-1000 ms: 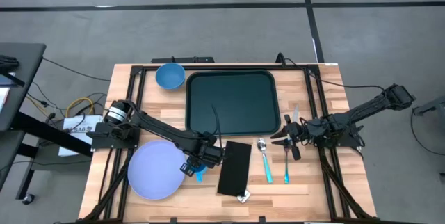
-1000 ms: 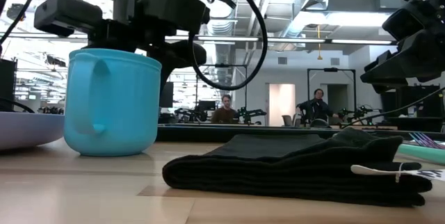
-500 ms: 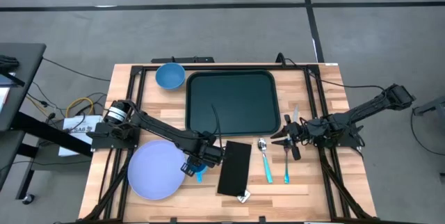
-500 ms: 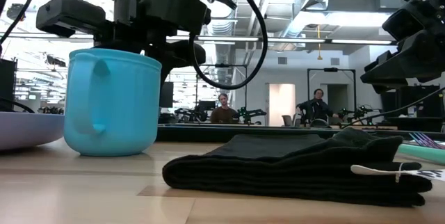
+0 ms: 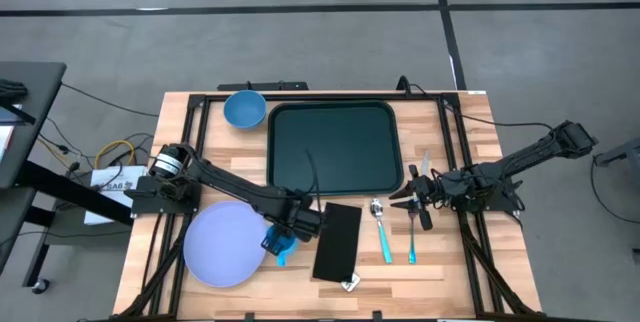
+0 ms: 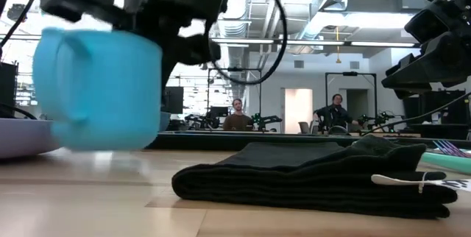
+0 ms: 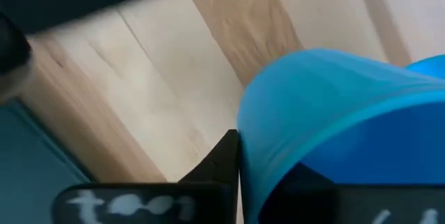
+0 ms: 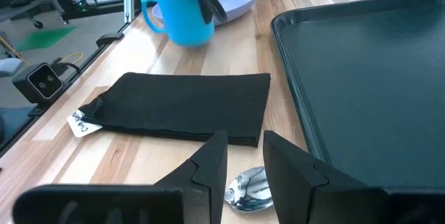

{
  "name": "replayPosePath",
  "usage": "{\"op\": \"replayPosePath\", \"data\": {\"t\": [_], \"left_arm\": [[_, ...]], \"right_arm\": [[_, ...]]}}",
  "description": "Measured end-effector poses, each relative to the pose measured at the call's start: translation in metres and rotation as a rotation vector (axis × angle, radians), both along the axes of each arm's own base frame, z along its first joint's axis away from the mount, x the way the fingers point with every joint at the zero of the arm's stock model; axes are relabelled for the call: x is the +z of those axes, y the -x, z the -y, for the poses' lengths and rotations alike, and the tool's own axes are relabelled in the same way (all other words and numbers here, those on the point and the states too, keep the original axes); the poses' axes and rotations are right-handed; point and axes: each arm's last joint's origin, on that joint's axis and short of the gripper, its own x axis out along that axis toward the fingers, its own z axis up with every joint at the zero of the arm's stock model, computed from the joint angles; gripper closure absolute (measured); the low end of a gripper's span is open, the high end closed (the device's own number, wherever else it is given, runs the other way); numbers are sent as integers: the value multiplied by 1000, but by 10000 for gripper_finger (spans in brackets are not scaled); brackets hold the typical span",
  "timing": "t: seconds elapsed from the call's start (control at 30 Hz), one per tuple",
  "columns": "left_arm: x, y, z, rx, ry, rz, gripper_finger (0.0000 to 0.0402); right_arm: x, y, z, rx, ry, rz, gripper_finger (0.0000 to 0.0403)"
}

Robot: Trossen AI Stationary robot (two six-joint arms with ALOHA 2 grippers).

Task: Set up tray
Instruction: Put the blue mug on the top left of the black serving tray

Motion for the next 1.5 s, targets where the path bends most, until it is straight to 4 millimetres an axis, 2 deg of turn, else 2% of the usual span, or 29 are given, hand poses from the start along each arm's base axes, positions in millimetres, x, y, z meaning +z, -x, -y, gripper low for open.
{"op": "replayPosePath", "data": {"t": [0.2, 0.43, 0.57, 0.7, 0.8, 0.9, 1.07, 1.2, 1.33, 1.4, 1.5], "left_arm": [[34, -7, 0, -89, -95, 44, 398], [72, -7, 2, -309, -245, 69, 399], [98, -12, -1, -266, -251, 144, 399], [132, -14, -21, -129, -275, 193, 399], [157, -15, -47, -2, -278, 237, 399], [178, -17, -81, 152, -265, 297, 399], [194, -13, -158, 566, -302, 358, 399], [192, 9, -234, 987, -246, 318, 399], [178, 38, -304, 1351, -3, 269, 400], [169, 54, -331, 1500, 85, 233, 400], [149, 74, -360, 1658, 133, 171, 400]], "right_arm": [[0, 0, 0, 0, 0, 0, 316], [0, 0, 0, 0, 0, 0, 316], [0, 0, 0, 0, 0, 0, 316], [0, 0, 0, 0, 0, -1, 316], [0, 0, 0, 0, 0, 1, 316], [0, 0, 0, 0, 0, 0, 316], [0, 0, 0, 0, 0, 0, 316], [0, 0, 0, 0, 0, 0, 316], [0, 0, 0, 0, 0, 0, 316], [0, 0, 0, 0, 0, 0, 316], [0, 0, 0, 0, 0, 0, 316]]}}
